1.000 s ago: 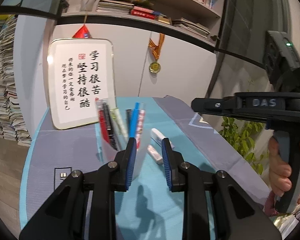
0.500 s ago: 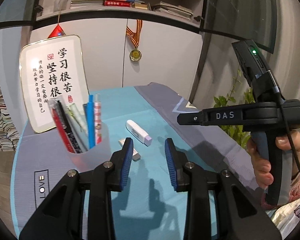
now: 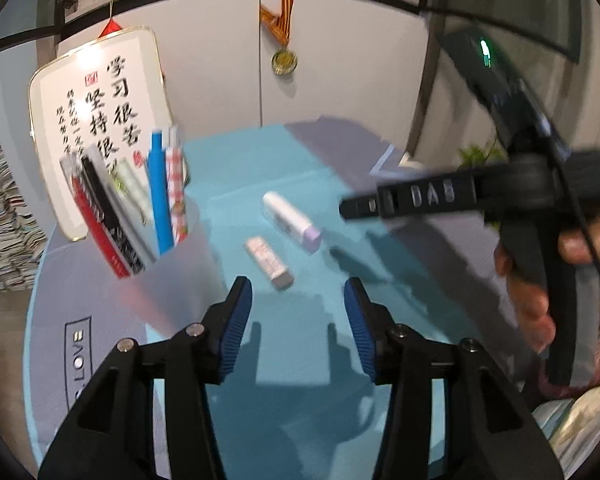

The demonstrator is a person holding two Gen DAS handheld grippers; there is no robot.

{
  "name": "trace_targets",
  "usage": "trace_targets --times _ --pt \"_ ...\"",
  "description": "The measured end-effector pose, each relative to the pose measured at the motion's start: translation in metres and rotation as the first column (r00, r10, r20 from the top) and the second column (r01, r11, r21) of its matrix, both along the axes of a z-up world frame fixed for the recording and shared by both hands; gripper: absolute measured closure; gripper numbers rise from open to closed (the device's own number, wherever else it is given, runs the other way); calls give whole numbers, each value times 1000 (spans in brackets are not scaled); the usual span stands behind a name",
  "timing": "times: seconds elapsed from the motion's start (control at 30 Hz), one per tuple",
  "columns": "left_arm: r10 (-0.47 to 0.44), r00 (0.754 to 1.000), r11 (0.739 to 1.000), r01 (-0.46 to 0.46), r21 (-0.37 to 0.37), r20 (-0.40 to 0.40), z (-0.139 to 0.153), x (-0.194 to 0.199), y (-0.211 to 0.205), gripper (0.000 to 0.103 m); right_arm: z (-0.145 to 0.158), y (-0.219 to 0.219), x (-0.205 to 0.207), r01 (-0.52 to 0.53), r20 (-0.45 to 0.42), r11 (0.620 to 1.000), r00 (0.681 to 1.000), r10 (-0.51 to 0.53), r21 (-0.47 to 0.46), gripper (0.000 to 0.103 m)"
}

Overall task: Organize stationery
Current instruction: 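Grasp the white purple-capped correction tape with the right gripper while the left moves toward the eraser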

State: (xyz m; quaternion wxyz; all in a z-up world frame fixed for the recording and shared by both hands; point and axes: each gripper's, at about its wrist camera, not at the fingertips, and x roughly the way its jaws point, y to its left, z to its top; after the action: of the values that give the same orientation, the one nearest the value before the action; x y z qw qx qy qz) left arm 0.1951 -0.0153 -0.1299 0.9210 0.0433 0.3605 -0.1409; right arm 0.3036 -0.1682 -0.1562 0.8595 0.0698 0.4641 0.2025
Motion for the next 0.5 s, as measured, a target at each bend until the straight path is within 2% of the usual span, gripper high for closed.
trace_targets --times 0.1,0.4,0.43,0.47,0.5 --pt "15 999 999 -13 32 -51 -11 3 -1 57 -1 13 10 -29 4 999 1000 29 -32 63" --pt "40 994 999 -38 26 -100 -22 22 0 57 -21 43 41 -75 -30 992 997 72 -101 63" --pt "45 993 999 -42 32 -104 -22 26 -3 57 -24 45 43 -87 -36 992 996 84 -96 64" --pt "49 993 998 -45 38 -107 -23 28 -5 57 -26 46 44 -104 -39 992 994 102 -72 81" --pt "52 993 998 -47 42 -109 -24 31 -7 57 -27 47 43 -116 -45 991 992 114 -60 81"
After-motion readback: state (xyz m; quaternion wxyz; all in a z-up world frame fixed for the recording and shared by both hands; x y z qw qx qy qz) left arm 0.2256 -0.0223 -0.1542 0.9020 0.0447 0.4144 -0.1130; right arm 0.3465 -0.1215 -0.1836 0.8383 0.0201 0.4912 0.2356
